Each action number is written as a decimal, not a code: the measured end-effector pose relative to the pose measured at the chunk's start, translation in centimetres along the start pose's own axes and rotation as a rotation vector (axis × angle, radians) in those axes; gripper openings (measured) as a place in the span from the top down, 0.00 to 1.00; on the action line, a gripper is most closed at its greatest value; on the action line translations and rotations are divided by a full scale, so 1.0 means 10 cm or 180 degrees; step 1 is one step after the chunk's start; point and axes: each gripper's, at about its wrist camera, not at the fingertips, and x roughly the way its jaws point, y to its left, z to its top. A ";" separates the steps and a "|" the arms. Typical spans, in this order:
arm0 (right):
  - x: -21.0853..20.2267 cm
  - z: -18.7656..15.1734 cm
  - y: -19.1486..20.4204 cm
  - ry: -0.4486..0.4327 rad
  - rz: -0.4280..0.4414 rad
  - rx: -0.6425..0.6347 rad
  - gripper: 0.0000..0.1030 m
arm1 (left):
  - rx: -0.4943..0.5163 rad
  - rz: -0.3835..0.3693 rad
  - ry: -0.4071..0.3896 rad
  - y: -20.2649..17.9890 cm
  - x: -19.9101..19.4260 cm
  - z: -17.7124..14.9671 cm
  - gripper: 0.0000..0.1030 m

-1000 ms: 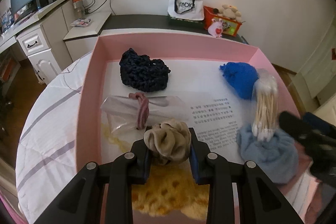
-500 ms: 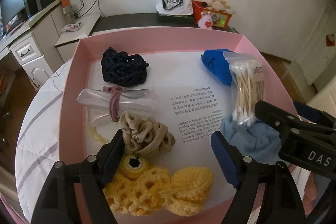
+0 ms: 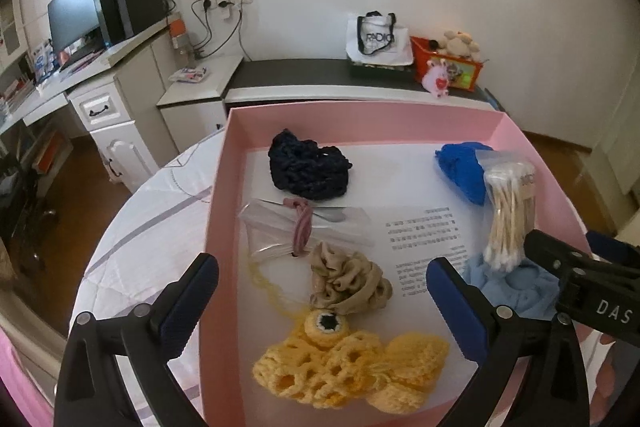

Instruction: Organize soft objects

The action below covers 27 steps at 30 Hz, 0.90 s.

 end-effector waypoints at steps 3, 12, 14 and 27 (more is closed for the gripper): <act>0.00 -0.01 0.01 0.0005 0.0011 -0.0006 0.03 | 0.0012 0.0009 0.0006 -0.01 0.00 -0.03 0.00; -0.07 -0.10 0.01 -0.0006 0.0021 -0.0002 0.03 | -0.0038 -0.0034 0.0080 0.01 -0.11 -0.03 0.00; -0.10 -0.14 -0.01 -0.0016 0.0043 0.0021 0.03 | -0.0044 -0.0027 0.0065 0.01 -0.15 -0.04 0.00; -0.47 -0.42 -0.03 -0.0175 0.0045 -0.0048 0.03 | -0.0042 0.0039 -0.0087 -0.06 -0.54 -0.28 0.00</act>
